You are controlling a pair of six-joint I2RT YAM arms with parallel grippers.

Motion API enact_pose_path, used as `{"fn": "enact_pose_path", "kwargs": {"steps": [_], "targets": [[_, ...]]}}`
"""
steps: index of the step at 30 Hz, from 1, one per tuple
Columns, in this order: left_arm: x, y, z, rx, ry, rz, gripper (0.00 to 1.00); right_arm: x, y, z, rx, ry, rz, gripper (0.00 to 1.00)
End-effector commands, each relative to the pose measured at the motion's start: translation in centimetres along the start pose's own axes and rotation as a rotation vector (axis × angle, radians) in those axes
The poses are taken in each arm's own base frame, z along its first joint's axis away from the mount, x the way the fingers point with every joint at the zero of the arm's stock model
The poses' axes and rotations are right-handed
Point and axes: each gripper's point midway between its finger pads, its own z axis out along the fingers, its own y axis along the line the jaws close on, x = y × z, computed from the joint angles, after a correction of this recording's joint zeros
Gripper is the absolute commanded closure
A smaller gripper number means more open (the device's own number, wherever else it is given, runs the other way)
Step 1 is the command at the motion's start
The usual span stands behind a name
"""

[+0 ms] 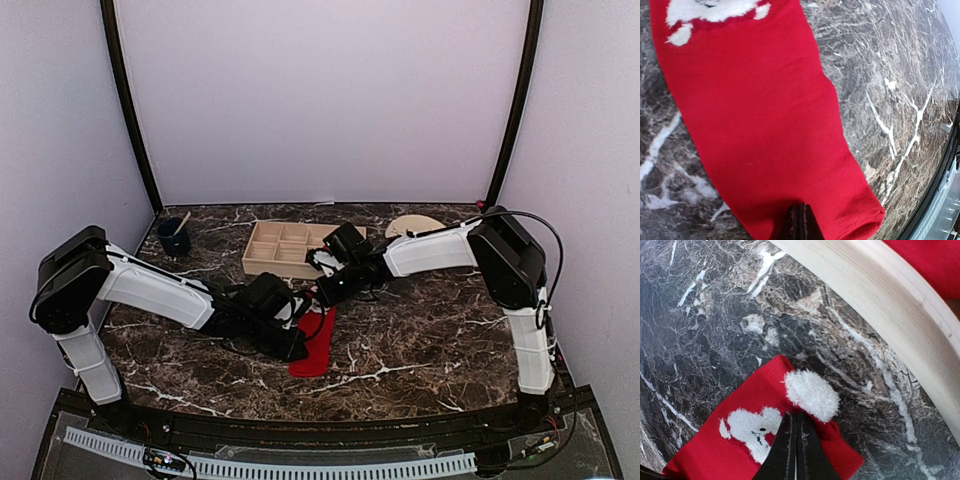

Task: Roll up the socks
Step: Adjust the sock at the center of the board, then pick up the sock from the center of the board.

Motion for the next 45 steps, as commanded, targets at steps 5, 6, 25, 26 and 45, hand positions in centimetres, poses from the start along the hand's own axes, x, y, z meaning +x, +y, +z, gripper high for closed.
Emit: {"fn": "enact_pose_path", "kwargs": {"steps": [5,6,25,26,45], "targets": [[0.6,-1.4,-0.5,0.046,0.021,0.033,0.98,-2.5,1.3,-2.4,-0.054,-0.083,-0.050,0.86],[0.2,-1.5,-0.8,0.046,0.008,0.039,0.97,-2.9,1.6,-2.8,-0.062,-0.095,-0.058,0.83],[-4.0,-0.4,-9.3,-0.042,-0.377,0.069,0.48,-1.2,3.6,-10.3,-0.002,-0.205,-0.195,0.62],[-3.4,0.3,-9.2,-0.054,-0.377,0.052,0.47,-0.5,3.7,-10.6,0.008,-0.206,-0.202,0.62],[-0.3,4.3,-8.2,-0.137,-0.347,-0.019,0.47,11.9,12.0,-11.4,0.122,-0.010,-0.678,0.54]]}}
